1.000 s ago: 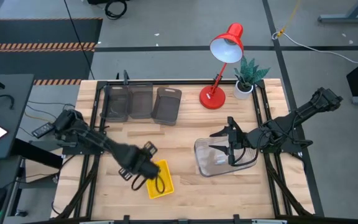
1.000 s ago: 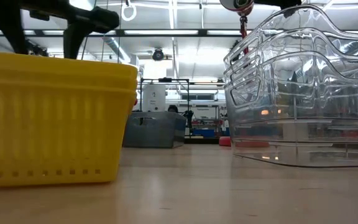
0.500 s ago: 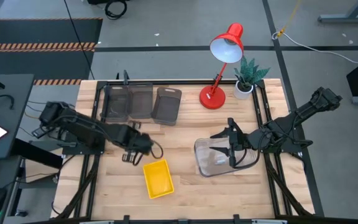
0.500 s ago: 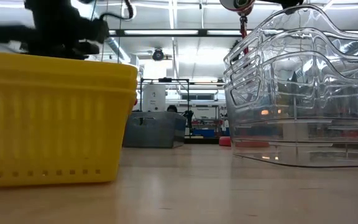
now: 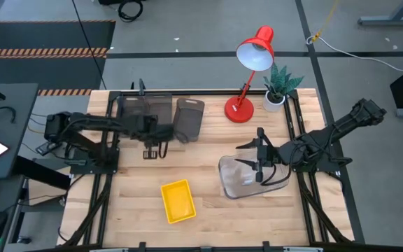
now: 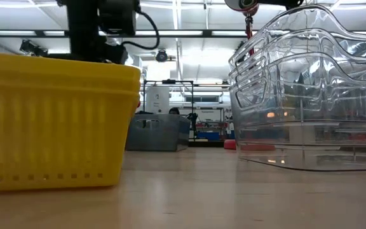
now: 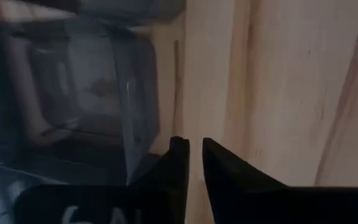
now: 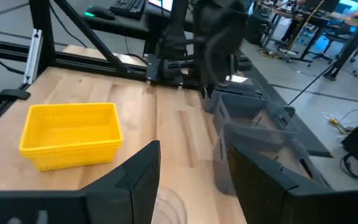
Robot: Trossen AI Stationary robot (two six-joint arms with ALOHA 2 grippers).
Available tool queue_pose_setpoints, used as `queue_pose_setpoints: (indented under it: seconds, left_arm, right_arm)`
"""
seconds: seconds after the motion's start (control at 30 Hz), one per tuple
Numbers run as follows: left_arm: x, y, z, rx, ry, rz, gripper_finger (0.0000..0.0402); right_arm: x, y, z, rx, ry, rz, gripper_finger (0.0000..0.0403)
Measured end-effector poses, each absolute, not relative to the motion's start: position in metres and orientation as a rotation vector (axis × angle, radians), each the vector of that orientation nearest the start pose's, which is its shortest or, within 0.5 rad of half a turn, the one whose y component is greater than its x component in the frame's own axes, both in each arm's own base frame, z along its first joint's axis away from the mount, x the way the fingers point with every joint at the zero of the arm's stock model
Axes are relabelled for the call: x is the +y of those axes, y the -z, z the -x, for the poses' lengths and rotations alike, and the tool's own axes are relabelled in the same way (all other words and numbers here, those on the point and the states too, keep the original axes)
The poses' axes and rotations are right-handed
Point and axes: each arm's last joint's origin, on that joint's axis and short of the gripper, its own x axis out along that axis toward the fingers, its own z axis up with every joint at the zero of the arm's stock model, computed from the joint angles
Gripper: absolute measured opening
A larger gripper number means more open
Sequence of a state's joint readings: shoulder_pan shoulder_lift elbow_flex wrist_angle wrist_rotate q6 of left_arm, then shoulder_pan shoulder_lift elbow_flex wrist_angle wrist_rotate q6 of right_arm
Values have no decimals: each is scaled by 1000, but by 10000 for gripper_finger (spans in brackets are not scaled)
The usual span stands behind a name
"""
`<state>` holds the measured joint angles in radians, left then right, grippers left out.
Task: Stack baskets by color
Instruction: Stack the right black bin on top of the middle black bin
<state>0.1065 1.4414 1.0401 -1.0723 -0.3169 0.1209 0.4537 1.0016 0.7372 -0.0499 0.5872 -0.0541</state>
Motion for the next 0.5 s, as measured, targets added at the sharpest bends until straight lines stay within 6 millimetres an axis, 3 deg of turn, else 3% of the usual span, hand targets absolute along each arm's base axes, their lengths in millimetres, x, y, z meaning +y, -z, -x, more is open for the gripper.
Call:
queue_pose_setpoints:
  seconds: [0.23, 0.5]
  left_arm:
    - [59, -229, -238, 1496, -218, -136, 41]
    - [71, -231, -245, 1406, -236, -142, 130]
  right_arm:
    - [69, -307, -192, 212, 149, 260, 193]
    - [49, -320, -179, 168, 216, 292, 193]
